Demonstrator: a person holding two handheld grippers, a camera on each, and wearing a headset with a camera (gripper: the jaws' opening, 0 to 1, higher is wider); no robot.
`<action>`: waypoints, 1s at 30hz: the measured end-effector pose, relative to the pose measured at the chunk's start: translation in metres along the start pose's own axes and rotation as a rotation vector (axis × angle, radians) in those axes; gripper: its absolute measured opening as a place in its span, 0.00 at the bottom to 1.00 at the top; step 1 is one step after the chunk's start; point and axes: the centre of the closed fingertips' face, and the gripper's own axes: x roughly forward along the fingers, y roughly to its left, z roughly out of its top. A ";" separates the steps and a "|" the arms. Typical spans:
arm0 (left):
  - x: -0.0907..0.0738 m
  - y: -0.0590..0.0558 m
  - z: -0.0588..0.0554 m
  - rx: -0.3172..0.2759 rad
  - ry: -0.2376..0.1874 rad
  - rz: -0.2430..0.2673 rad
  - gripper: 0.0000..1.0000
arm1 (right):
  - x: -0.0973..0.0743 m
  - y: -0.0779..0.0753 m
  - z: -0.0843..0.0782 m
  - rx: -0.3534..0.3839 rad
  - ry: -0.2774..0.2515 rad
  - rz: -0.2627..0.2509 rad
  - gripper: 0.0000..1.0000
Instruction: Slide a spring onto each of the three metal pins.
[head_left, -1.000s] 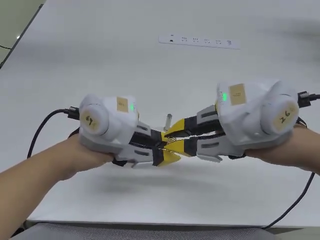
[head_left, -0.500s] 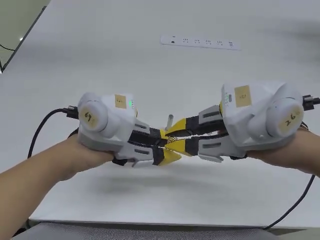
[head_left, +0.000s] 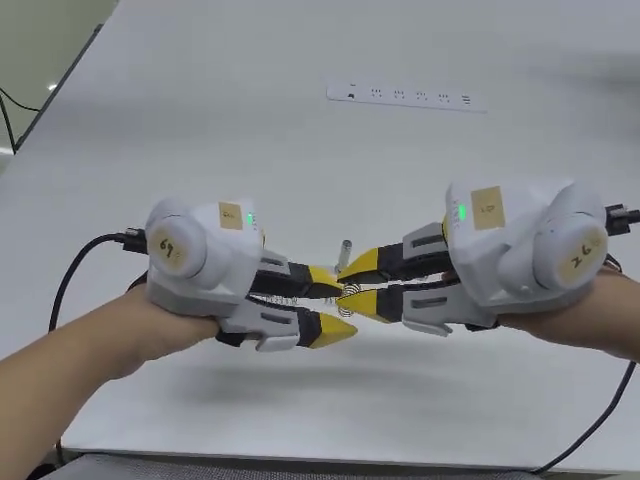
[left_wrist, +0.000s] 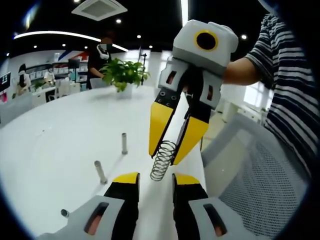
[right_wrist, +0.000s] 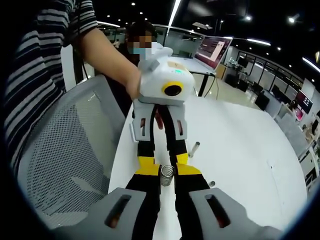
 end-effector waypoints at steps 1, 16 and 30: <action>-0.001 0.001 0.000 -0.005 -0.001 0.004 0.19 | 0.000 0.000 0.000 -0.002 0.001 0.000 0.06; -0.018 0.006 -0.006 -0.054 -0.012 0.056 0.35 | 0.001 -0.002 -0.002 -0.012 0.012 -0.010 0.06; -0.036 0.012 -0.005 -0.087 -0.048 0.109 0.55 | 0.002 -0.002 -0.004 -0.036 0.027 -0.010 0.06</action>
